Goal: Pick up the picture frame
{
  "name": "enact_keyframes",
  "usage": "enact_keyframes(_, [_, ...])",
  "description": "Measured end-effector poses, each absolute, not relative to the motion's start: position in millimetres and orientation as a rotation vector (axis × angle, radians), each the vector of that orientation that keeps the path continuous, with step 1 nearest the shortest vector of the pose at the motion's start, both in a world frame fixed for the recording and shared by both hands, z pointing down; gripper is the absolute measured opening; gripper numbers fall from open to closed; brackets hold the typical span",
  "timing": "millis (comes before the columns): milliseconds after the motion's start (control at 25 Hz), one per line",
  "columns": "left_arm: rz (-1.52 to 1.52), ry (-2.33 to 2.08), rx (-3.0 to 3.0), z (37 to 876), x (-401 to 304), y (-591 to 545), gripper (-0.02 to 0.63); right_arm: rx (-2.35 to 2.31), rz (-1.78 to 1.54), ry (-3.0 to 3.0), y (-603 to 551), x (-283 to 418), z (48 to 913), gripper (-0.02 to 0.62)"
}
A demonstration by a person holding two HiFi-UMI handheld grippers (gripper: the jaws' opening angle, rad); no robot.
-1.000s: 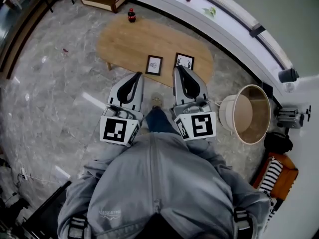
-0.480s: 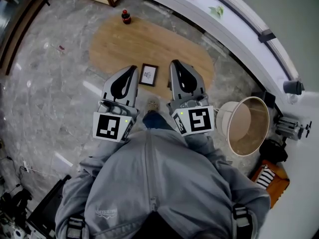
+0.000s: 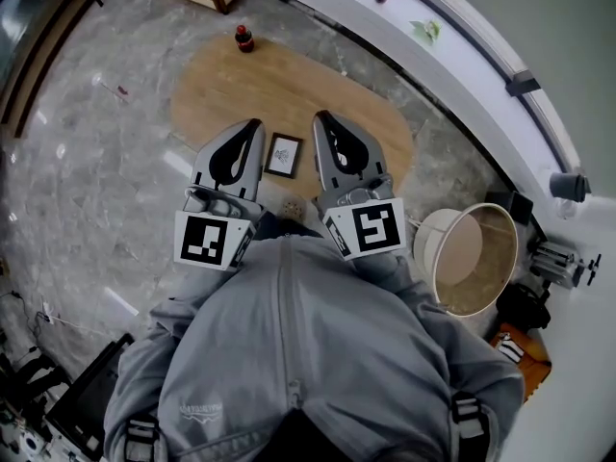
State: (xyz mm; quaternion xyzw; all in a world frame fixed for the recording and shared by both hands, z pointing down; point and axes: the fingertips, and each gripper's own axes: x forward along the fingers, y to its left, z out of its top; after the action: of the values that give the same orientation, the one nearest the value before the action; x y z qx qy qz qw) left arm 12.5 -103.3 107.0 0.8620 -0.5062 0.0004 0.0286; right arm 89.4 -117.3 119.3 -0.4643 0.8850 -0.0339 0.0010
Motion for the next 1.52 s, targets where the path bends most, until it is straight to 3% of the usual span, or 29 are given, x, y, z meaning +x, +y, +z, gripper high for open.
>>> enact_keyframes(760, [0.029, -1.462, 2.694, 104, 15, -152, 0.018, -1.530, -0.151, 2.755, -155, 88, 121, 0.032])
enact_keyframes(1520, [0.159, -1.256, 2.645, 236, -7, -180, 0.018, -1.653, -0.277, 2.775, -187, 65, 233, 0.032])
